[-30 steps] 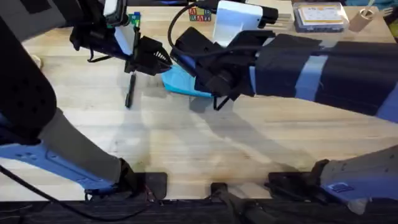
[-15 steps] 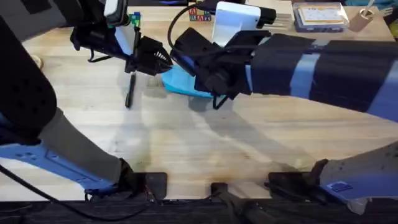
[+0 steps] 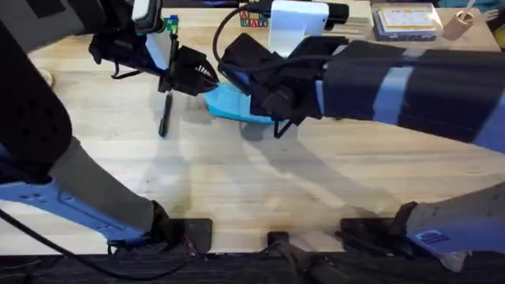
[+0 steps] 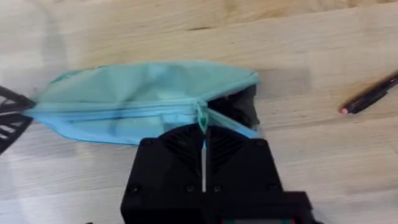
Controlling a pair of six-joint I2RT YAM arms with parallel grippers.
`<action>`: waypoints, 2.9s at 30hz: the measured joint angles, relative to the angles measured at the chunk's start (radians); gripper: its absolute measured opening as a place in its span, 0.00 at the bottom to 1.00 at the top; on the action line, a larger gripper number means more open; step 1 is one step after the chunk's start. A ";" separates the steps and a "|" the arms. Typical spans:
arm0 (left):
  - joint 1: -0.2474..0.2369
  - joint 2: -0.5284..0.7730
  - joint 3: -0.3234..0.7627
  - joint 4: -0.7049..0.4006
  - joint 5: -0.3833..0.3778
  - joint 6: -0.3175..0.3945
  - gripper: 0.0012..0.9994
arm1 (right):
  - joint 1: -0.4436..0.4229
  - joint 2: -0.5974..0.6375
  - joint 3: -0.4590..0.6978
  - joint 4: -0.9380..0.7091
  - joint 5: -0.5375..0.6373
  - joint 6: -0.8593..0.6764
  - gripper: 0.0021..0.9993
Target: Unzip the bag, pick up the pens from the table one at a time and place them inside, then zip the bag closed.
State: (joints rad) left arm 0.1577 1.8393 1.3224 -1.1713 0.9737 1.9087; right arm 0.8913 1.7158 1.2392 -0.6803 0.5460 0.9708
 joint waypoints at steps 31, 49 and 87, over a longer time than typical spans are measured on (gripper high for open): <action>0.002 0.000 0.000 0.000 -0.003 0.000 0.04 | 0.030 -0.054 0.079 0.016 -0.007 -0.065 0.03; 0.004 0.000 0.000 0.004 -0.015 0.000 0.04 | 0.030 0.010 0.079 0.215 -0.069 -0.123 0.03; 0.006 0.000 0.000 -0.003 -0.019 0.003 0.04 | 0.035 0.045 0.083 0.470 -0.347 -0.254 0.03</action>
State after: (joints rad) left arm 0.1635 1.8393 1.3224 -1.1744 0.9543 1.9119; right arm 0.9264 1.7611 1.3219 -0.2107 0.1992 0.7163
